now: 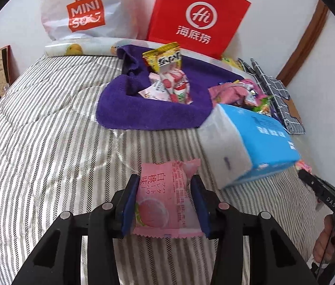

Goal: Organize snacks
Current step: 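Lift both held packets and carry them toward the purple towel, then lower the peach packet and lollipop packet onto the purple towel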

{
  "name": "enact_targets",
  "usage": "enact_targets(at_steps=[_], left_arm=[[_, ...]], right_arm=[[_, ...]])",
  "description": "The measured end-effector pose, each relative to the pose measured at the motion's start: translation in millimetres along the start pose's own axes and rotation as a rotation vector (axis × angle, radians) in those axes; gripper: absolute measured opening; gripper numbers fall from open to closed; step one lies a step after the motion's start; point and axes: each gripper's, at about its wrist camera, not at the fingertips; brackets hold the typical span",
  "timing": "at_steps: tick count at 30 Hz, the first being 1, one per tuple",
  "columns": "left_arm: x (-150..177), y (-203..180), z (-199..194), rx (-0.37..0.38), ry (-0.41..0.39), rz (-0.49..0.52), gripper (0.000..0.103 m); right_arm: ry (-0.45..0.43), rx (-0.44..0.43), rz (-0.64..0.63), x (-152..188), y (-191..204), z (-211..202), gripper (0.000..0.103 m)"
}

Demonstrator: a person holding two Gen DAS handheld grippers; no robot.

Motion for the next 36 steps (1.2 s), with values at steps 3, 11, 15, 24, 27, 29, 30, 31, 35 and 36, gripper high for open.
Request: enact_targets(at_steps=[3,11,15,24,27,29,30,31,35,36], left_arm=[[0,-5,-8,0.009,-0.010,0.016,0.042],[-2,-28,-31,0.068,-0.032,0.066,0.042],[-8,-41,-40,0.096,-0.038,0.087,0.042],[-24,-67,-54,0.118,-0.060,0.133,0.042],[-30,-75,-57,0.123,-0.060,0.143,0.042],[-33,-79,-57,0.128,-0.058,0.146,0.042],[-35,-81,-57,0.132,-0.057,0.148,0.042],[-37,-83,-58,0.137,-0.056,0.150,0.042],[-46,-88,-61,0.135,-0.058,0.156,0.042],[-48,-88,-61,0.134,-0.059,0.156,0.042]], right_arm=[[-0.022,-0.016,-0.017,-1,9,-13,0.022],[-0.073,-0.061,-0.060,-7,31,-39,0.022],[-0.092,-0.085,-0.074,-13,42,-47,0.022],[-0.138,-0.116,-0.099,-31,56,-66,0.022],[-0.146,-0.119,-0.100,-37,58,-71,0.022],[-0.149,-0.123,-0.098,-41,58,-73,0.022],[-0.150,-0.124,-0.097,-43,57,-74,0.022],[-0.151,-0.125,-0.097,-45,58,-74,0.022],[-0.157,-0.128,-0.099,-52,60,-77,0.022],[-0.159,-0.130,-0.100,-54,60,-77,0.022]])
Point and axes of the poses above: each gripper's, at about its wrist camera, not at the fingertips, and z roughly the way its jaws point, y to its left, x to its underside, and after that the axes turned 2 degrees about y, right-handed
